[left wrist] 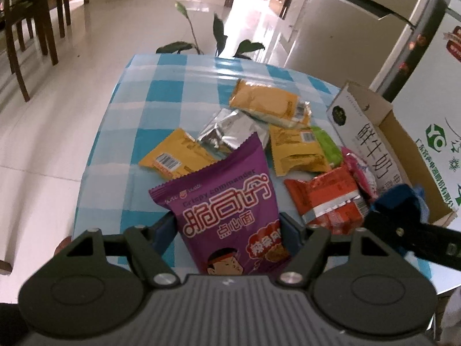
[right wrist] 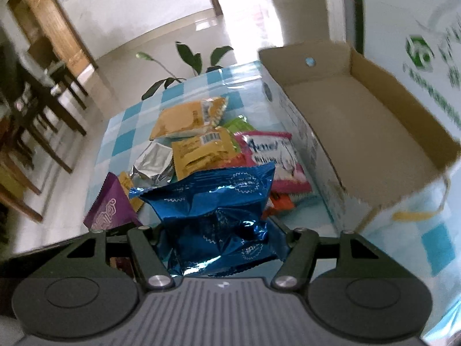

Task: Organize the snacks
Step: 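Lift the blue foil bag with the right gripper while the left lifts the purple bag, then lower both held bags into the cardboard box and open both grippers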

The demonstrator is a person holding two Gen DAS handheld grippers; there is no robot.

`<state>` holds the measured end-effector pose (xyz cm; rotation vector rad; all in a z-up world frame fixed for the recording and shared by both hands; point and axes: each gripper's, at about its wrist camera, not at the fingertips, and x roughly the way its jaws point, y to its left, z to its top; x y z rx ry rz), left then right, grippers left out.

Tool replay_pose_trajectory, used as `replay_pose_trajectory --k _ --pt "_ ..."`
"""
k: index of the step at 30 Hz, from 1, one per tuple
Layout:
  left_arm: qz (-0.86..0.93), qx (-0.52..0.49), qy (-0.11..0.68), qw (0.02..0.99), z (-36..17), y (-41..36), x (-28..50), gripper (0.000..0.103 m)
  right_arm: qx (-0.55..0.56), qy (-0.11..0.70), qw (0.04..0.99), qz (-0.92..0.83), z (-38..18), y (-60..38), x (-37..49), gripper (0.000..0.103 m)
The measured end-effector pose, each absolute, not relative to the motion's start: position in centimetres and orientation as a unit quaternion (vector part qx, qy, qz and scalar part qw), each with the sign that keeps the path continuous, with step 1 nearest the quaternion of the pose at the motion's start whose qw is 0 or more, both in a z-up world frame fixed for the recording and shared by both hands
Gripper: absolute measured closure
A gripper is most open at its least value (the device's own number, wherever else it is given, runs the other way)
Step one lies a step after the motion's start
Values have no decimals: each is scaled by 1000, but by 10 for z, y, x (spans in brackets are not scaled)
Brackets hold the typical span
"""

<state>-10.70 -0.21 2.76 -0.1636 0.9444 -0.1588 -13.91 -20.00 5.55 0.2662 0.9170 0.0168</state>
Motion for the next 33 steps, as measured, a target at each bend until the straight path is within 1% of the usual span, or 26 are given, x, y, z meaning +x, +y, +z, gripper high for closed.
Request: replay_pose_trajectory --k 5,13,22,26,30,33 --pt "-71 -62 417 904 43 -6 -112 29 80 435 897 21 68 -190 -126 33" --pt "-46 -59 385 920 60 -12 -114 29 14 413 910 38 84 -177 -109 33" --pt "-21 -82 385 919 58 -24 -113 29 -2 391 920 23 88 -184 -105 33" --pt "-26 -78 381 921 63 -34 -112 29 15 387 922 15 94 -196 -103 33" --pt "-36 -79 373 924 73 -47 -106 29 17 366 931 0 105 -209 -104 33" --pt "-51 -80 363 927 84 -61 -99 29 39 353 935 -13 115 -232 -103 33"
